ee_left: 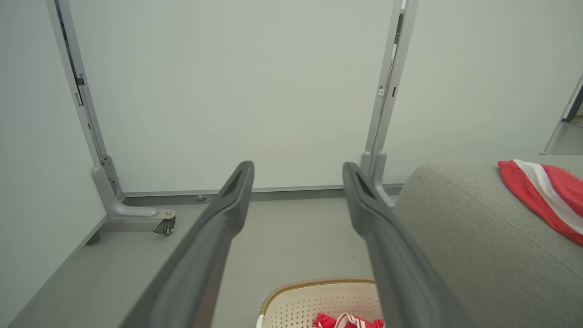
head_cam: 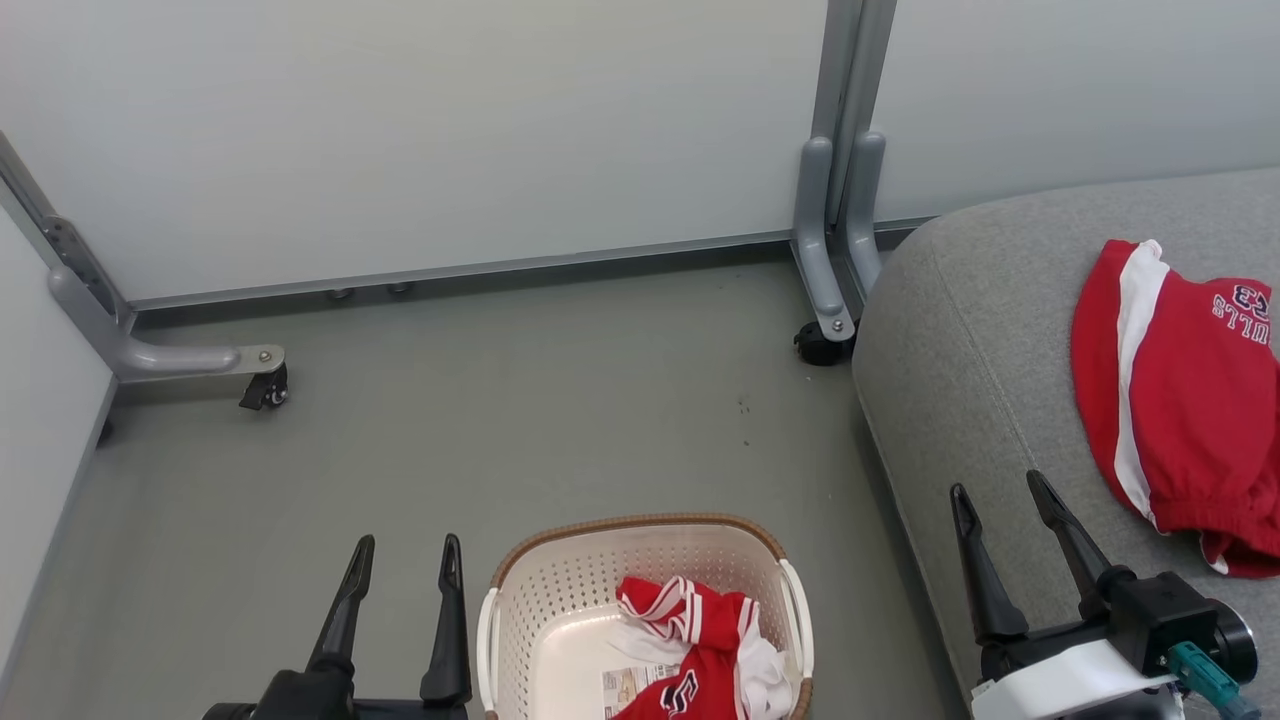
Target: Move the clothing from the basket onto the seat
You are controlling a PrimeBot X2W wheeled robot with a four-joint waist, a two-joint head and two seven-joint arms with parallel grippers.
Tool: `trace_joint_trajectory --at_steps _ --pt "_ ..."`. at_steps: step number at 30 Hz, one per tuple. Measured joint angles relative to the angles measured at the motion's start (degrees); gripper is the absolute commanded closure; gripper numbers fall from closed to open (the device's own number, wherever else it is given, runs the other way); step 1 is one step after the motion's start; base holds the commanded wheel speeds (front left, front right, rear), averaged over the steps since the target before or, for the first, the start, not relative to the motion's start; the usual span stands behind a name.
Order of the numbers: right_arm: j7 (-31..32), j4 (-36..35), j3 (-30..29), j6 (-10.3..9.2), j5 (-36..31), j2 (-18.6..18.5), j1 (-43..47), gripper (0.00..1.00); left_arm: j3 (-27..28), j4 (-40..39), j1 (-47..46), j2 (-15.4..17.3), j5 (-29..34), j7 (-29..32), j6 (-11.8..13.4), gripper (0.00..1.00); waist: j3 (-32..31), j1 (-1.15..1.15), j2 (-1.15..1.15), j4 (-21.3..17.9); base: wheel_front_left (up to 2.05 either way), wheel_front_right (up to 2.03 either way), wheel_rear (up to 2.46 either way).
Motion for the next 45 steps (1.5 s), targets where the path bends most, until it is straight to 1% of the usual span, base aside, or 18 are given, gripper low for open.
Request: trace_joint_trajectory --at_steps 5,12,18,23,28,32,36,38,42,45 --pt "0.0 -0.1 -0.4 0.0 0.6 0.4 -0.9 0.0 -0.4 0.7 -1.0 0.0 -0.3 0.0 -0.1 0.0 1.4 0.0 0.0 -0.2 0.0 0.0 0.0" --pt "0.0 -1.1 -0.9 0.0 0.9 0.3 -3.8 0.0 -2.4 3.5 -4.4 0.0 -0.9 0.0 -1.5 0.0 5.1 0.0 0.0 -0.4 0.0 0.0 0.0" --pt "0.0 -2.6 -2.0 0.0 1.1 0.0 -10.0 0.0 -3.9 5.8 -12.5 0.0 -1.1 0.0 -3.3 0.0 11.2 0.0 0.0 -0.6 0.0 0.0 0.0" --pt "0.0 -4.2 -3.8 0.0 1.4 -0.6 -14.5 0.0 -5.6 9.8 -19.8 -0.1 -0.4 0.0 -5.4 0.0 17.5 0.01 0.0 -0.8 0.0 0.0 0.0" --pt "0.0 -5.7 -6.0 0.0 1.4 -1.5 -17.5 0.0 -7.7 15.2 -26.9 -0.1 2.5 0.0 -7.1 0.0 23.9 0.01 0.0 -1.2 0.0 0.0 0.0" --pt "0.0 -7.1 -8.2 0.0 1.2 -1.7 -19.6 0.0 -10.0 22.0 -31.7 -0.1 2.7 0.0 -7.7 0.0 29.1 0.01 0.0 -1.8 0.0 0.0 0.0" --pt "0.0 -8.7 -9.8 0.0 1.1 -1.7 -21.7 0.0 -15.1 28.3 -37.7 0.8 3.0 0.0 -7.9 0.0 34.0 0.02 0.0 -2.6 0.0 0.0 0.0" --pt "0.0 -9.3 -10.1 0.0 1.0 -1.7 -22.3 0.0 -18.9 32.2 -40.6 1.5 2.0 0.0 -7.9 0.0 36.4 0.02 0.0 -3.1 0.0 0.0 0.0" --pt "0.0 -10.4 -10.7 0.0 1.0 -0.9 -24.1 0.0 -23.6 35.9 -46.1 2.3 -1.3 0.0 -7.9 0.0 40.7 0.02 0.0 -4.2 0.0 0.0 0.0" --pt "0.0 -10.5 -10.1 0.0 0.5 -0.4 -24.6 0.0 -28.6 39.7 -49.3 3.2 -2.2 0.0 -7.9 0.0 43.9 0.02 0.0 -5.3 0.0 0.0 0.0"
